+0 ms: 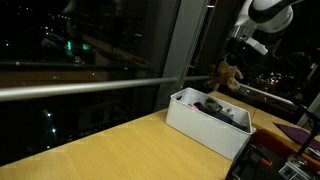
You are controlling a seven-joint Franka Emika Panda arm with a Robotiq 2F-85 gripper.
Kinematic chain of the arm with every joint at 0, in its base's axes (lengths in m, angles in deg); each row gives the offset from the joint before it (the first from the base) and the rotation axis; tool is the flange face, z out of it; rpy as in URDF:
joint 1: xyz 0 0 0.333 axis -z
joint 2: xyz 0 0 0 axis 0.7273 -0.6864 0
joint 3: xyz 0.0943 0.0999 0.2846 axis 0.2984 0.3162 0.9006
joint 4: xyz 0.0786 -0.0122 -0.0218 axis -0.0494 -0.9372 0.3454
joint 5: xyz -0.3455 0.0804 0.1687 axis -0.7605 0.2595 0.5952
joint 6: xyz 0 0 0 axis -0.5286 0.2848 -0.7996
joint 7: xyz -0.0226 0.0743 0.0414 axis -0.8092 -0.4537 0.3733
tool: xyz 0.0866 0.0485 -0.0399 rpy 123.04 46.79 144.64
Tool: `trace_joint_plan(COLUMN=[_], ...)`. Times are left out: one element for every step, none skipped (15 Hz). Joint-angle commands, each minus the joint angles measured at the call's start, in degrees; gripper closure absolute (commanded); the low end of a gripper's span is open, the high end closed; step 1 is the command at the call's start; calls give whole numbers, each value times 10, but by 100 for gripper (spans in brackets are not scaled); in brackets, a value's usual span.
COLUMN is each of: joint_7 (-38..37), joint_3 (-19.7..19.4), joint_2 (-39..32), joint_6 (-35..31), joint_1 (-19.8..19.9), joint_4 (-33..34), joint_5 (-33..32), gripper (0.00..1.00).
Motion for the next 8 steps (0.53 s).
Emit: trace_joint_plan(joint_7=[8, 16, 27, 31, 43, 61, 72, 84], joint_3=[26, 37, 50, 59, 69, 79, 89, 97], joint_2=[13, 4, -12, -25, -43, -61, -82, -103], joint_6=[74, 90, 104, 114, 121, 130, 136, 145], joint_1=[-27, -37, -49, -58, -67, -75, -83, -89], joint_4=[65, 89, 116, 136, 161, 183, 202, 221], joint_5=[5, 13, 21, 20, 24, 31, 37, 39], gripper=[97, 97, 97, 97, 97, 97, 97, 97])
